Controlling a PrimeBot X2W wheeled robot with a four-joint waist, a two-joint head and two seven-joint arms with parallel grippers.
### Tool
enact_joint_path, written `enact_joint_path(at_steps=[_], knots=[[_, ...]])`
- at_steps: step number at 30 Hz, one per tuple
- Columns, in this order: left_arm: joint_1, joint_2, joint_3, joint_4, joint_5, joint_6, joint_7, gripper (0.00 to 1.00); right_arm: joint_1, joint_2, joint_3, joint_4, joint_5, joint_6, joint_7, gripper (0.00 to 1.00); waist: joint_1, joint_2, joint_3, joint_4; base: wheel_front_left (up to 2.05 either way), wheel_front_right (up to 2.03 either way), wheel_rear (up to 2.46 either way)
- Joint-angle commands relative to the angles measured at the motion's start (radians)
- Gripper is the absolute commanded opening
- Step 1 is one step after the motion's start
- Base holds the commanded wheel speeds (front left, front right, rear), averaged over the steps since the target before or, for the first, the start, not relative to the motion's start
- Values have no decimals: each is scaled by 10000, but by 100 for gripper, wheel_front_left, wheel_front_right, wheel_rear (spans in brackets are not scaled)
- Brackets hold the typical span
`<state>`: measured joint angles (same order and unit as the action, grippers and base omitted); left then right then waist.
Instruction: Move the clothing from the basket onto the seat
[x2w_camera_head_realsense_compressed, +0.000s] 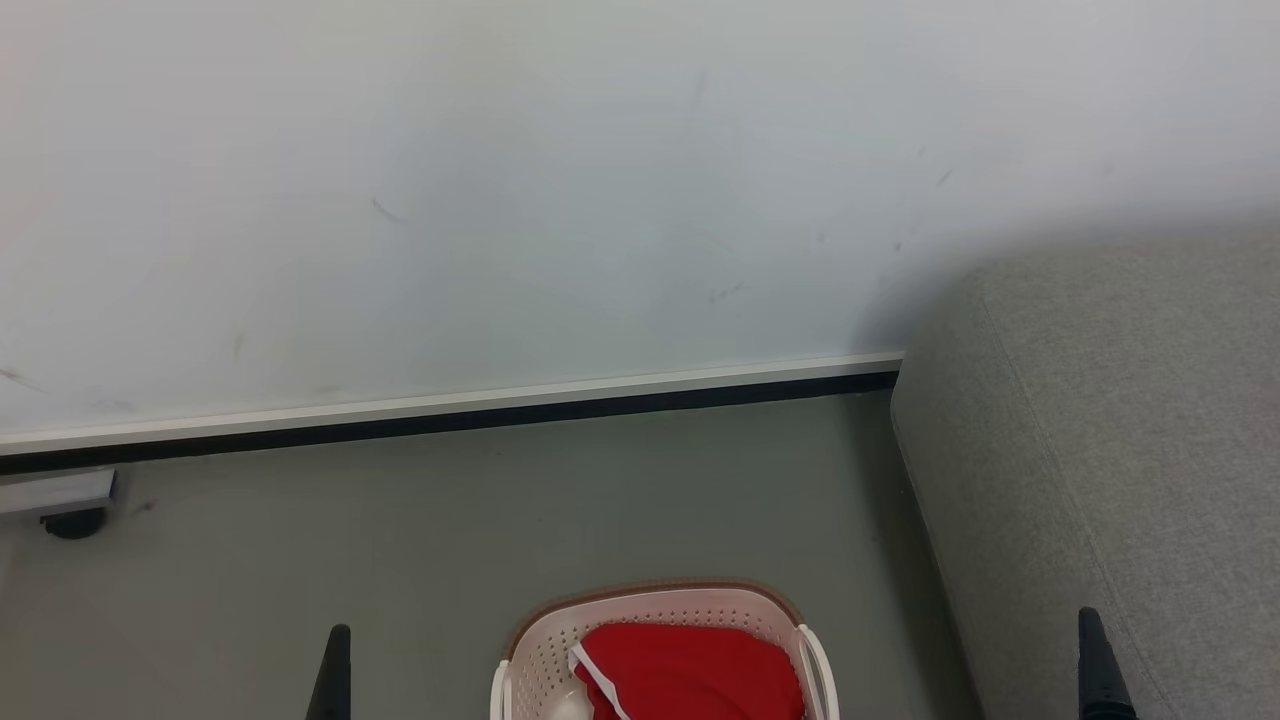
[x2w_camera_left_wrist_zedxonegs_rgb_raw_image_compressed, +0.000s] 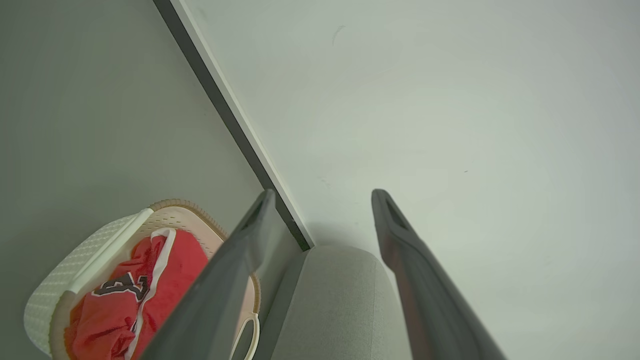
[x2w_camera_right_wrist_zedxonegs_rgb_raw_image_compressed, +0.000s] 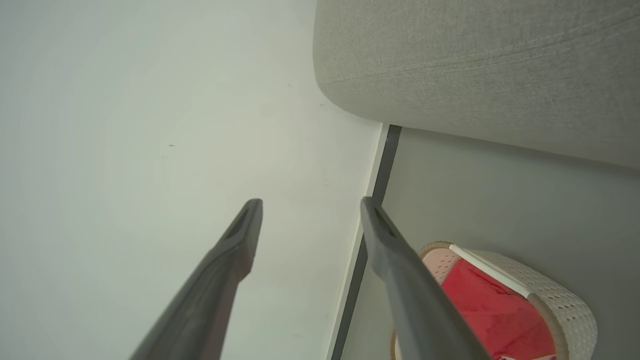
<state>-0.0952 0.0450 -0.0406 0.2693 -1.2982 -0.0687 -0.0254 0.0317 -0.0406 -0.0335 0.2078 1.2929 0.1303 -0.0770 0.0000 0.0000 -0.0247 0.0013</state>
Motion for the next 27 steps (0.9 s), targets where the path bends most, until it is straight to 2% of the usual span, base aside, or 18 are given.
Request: enact_joint_path(at_steps=[1,8,15,23,27], knots=[[68,48,17,-219,364,37,-105,100,-224,-72,119,-35,-406,2,-78,100,0,0,-10,1,0,0,0],[225,51,-77,-431,1672,237,-361,100,-468,-79,547,308,-2142,3,-264,100,0,0,-65,7,0,0,0],[353,54,-297,-510,2902,277,-577,100,-528,-84,817,393,-3346,3,-361,100,0,0,-132,16,0,0,0],[424,57,-482,-607,4309,158,-838,100,-599,-90,1142,477,-4408,3,-417,100,0,0,-204,22,0,0,0],[384,60,-399,-664,5130,41,-985,100,-669,-94,1260,576,-5292,4,-482,100,0,0,-235,26,0,0,0]])
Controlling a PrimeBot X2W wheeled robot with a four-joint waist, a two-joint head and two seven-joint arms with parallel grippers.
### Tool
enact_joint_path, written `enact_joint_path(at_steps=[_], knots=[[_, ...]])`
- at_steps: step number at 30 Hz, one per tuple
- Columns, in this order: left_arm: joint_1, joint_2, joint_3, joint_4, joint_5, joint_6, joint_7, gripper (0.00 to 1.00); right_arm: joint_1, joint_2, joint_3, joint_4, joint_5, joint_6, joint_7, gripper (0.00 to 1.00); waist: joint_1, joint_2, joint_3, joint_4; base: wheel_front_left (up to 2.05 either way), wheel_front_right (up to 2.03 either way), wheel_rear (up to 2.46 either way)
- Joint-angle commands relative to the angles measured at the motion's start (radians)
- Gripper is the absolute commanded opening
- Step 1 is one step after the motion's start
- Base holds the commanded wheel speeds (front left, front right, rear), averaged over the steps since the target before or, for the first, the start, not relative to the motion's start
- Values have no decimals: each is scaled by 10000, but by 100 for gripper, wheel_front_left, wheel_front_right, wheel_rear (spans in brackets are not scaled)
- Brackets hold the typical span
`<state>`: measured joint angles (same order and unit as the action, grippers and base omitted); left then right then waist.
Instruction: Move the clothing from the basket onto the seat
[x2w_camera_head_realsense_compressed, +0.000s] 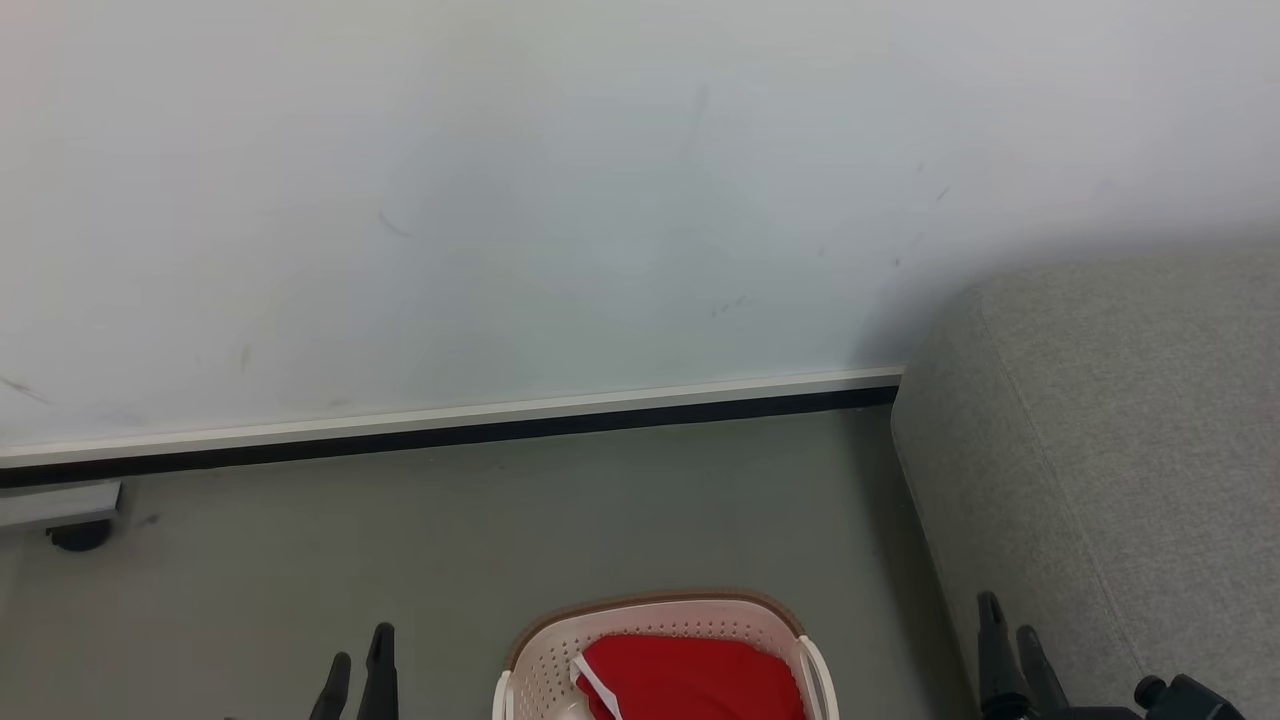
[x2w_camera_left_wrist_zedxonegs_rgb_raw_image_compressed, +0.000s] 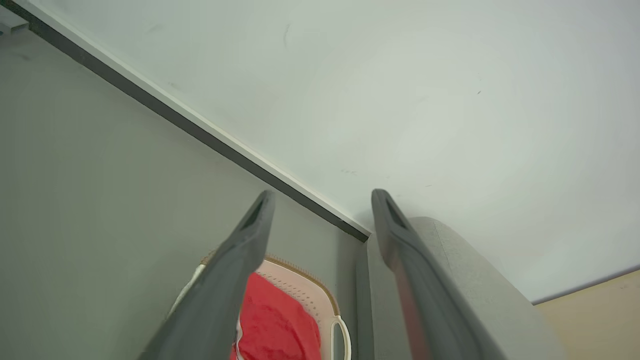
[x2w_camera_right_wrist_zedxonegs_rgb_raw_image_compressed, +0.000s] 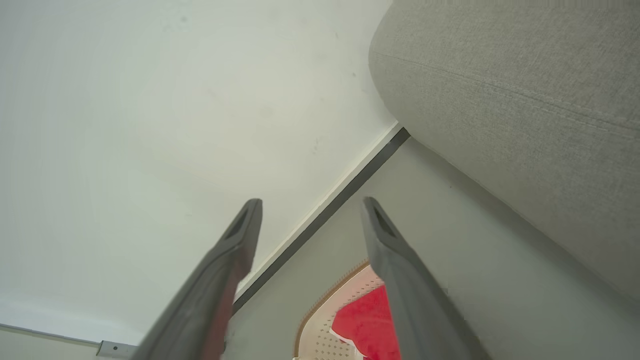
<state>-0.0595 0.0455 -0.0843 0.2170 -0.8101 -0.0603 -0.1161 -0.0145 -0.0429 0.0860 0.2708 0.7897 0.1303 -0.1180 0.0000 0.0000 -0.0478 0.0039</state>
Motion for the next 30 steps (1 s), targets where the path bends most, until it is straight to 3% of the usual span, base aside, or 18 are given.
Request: enact_joint_path(at_steps=[1,14,30], knots=[[17,54,79,-154,397,-75,-116,100,-213,-71,79,-41,-426,4,-83,100,0,0,-12,-1,0,0,0],[-28,178,356,-295,2598,-562,-476,100,-304,-79,345,-26,-2105,5,-191,100,0,0,-52,-62,0,0,0],[-75,293,740,-162,4694,-375,-841,100,-423,-84,703,-86,-4349,5,-378,100,0,0,-3,-200,0,0,0]])
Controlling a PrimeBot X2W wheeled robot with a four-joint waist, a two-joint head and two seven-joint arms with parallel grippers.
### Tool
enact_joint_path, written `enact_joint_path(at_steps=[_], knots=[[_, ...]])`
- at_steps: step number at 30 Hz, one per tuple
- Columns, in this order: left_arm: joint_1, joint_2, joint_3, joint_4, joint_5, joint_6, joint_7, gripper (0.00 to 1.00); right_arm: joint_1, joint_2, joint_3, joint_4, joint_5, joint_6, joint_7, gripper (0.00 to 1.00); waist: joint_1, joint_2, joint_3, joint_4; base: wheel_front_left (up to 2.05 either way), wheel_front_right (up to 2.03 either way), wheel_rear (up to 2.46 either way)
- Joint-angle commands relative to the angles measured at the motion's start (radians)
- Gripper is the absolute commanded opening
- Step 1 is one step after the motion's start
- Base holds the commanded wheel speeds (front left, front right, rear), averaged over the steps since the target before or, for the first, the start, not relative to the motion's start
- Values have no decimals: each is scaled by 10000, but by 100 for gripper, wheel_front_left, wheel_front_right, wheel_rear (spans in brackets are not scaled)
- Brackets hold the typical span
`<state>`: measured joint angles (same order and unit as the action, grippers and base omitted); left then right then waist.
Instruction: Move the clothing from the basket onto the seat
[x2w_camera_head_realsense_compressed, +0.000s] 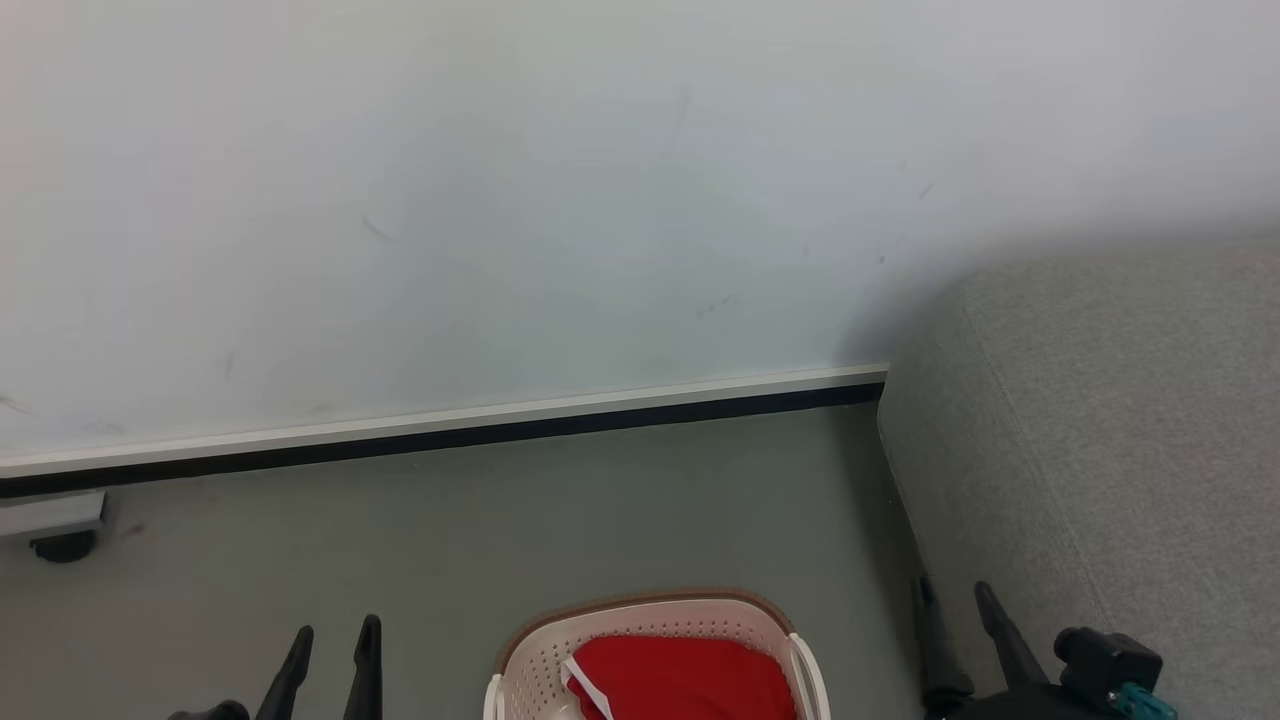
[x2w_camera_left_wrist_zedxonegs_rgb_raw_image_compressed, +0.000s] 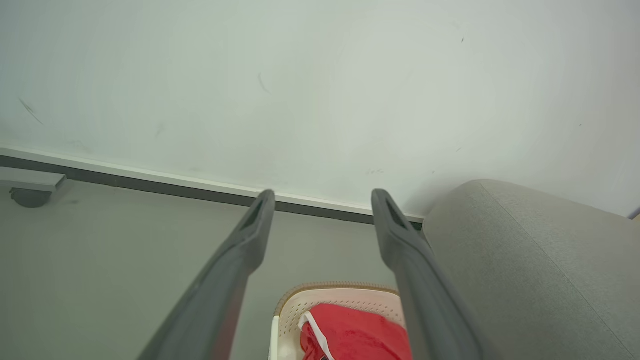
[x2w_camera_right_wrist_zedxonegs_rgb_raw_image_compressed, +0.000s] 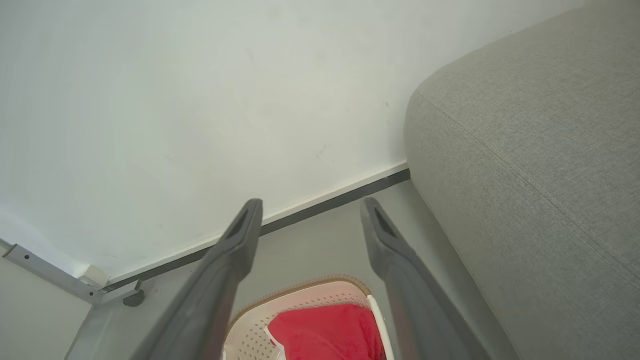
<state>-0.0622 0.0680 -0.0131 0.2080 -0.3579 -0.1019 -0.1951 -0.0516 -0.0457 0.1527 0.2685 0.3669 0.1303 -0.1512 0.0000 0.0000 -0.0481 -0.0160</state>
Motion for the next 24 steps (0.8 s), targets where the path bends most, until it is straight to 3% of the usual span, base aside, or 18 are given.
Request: enact_joint_path(at_steps=[1,24], knots=[[-62,81,68,-60,267,37,-74,100,-77,-55,94,-63,-282,6,-46,100,0,0,3,-8,0,0,0],[101,-77,440,-137,1810,163,-570,100,-226,-64,415,-37,-2111,7,-246,100,0,0,-12,-156,0,0,0]])
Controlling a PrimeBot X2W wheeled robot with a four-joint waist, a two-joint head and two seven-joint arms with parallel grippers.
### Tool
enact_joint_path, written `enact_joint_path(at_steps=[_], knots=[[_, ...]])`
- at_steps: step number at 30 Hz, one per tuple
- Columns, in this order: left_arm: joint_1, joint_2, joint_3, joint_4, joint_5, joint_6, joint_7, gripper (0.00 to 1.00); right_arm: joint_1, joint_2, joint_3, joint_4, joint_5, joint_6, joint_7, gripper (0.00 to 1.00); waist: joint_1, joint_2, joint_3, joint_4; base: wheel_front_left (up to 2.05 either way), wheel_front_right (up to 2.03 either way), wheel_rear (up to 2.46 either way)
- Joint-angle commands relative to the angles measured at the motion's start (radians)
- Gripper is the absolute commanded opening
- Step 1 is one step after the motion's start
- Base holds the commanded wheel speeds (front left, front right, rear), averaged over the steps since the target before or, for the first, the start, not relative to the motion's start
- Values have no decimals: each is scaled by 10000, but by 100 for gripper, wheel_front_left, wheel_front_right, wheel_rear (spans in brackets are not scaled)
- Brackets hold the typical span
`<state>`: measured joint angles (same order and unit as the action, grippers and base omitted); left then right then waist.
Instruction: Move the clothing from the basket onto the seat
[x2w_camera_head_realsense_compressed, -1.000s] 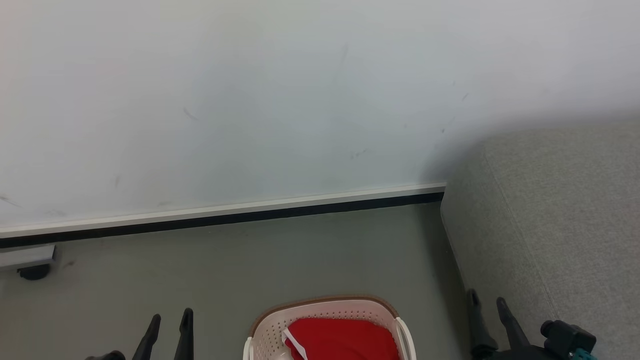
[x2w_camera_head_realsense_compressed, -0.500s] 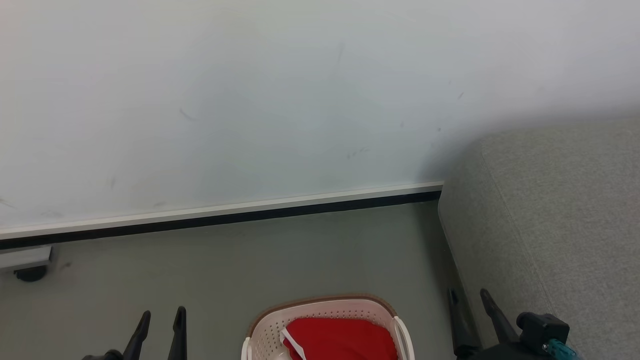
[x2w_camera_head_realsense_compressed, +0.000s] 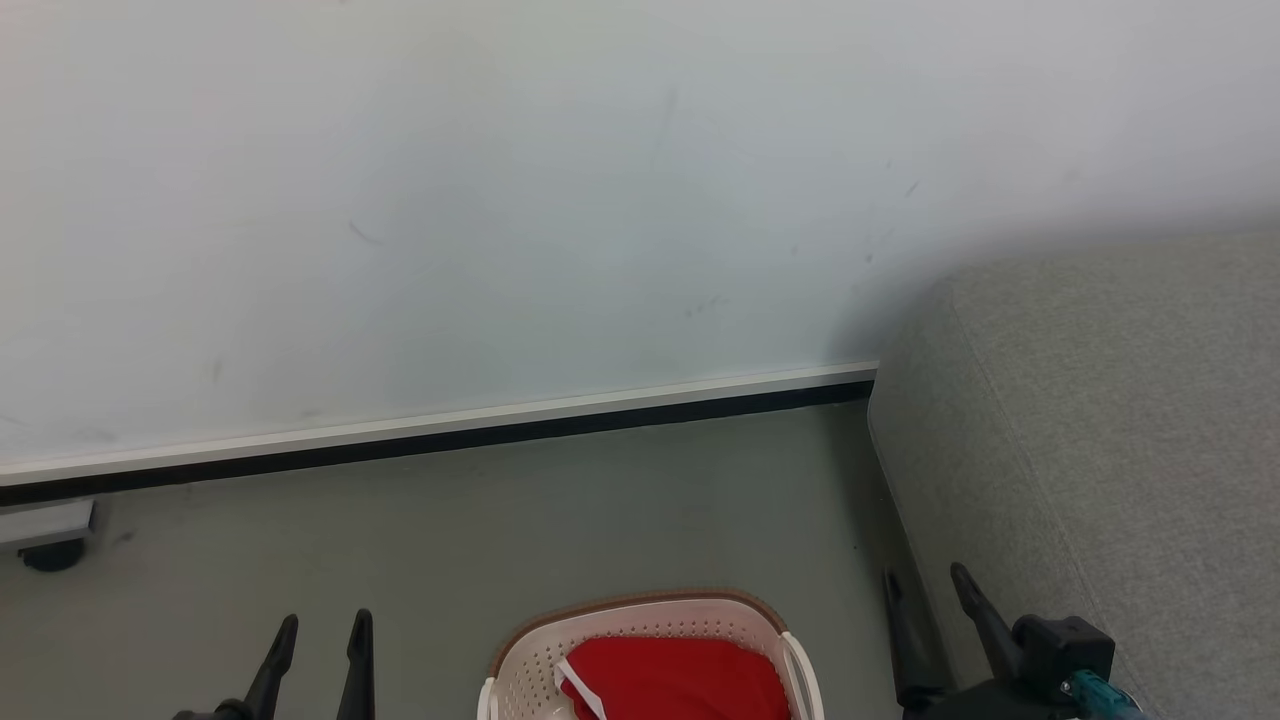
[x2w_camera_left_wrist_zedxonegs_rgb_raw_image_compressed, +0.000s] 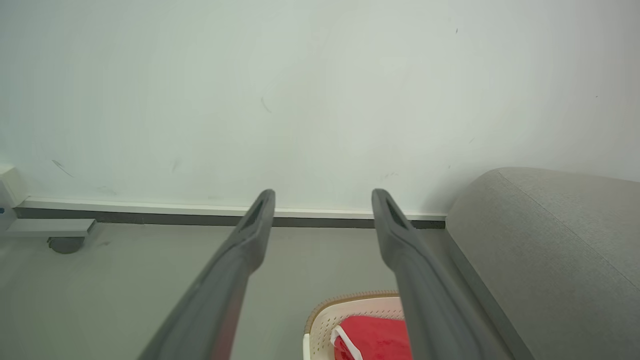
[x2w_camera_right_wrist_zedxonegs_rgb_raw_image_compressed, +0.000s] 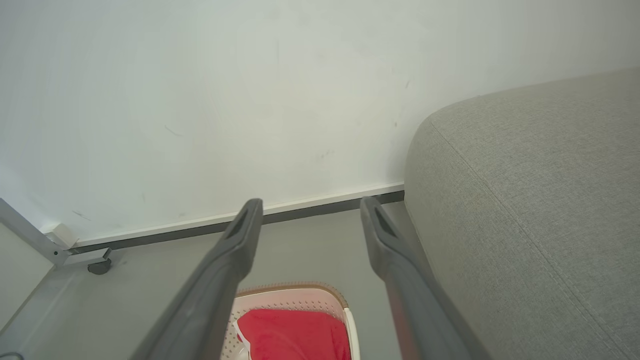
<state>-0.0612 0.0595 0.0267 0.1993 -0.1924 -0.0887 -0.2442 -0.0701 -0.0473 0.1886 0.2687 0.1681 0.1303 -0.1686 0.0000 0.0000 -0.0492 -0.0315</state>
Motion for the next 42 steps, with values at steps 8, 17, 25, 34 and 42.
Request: enact_joint_path(at_steps=[8,17,25,34,42], knots=[[227,-53,60,-190,433,147,-229,100,-113,-50,212,-17,-244,7,-205,100,0,0,-22,-3,0,0,0],[233,-70,63,-70,385,189,-229,100,-126,-49,184,36,-324,7,-152,100,0,0,-55,-19,0,0,0],[306,-74,13,191,207,106,-229,100,-61,-48,226,24,-362,7,-98,100,0,0,-115,-101,0,0,0],[181,-40,-181,673,37,-75,-227,100,-202,-45,507,-94,-427,7,-13,100,0,0,102,-835,0,0,0],[-427,-75,-903,2044,-504,-214,-226,100,-408,-42,708,-354,-12,7,-9,100,0,0,964,-2168,0,0,0]])
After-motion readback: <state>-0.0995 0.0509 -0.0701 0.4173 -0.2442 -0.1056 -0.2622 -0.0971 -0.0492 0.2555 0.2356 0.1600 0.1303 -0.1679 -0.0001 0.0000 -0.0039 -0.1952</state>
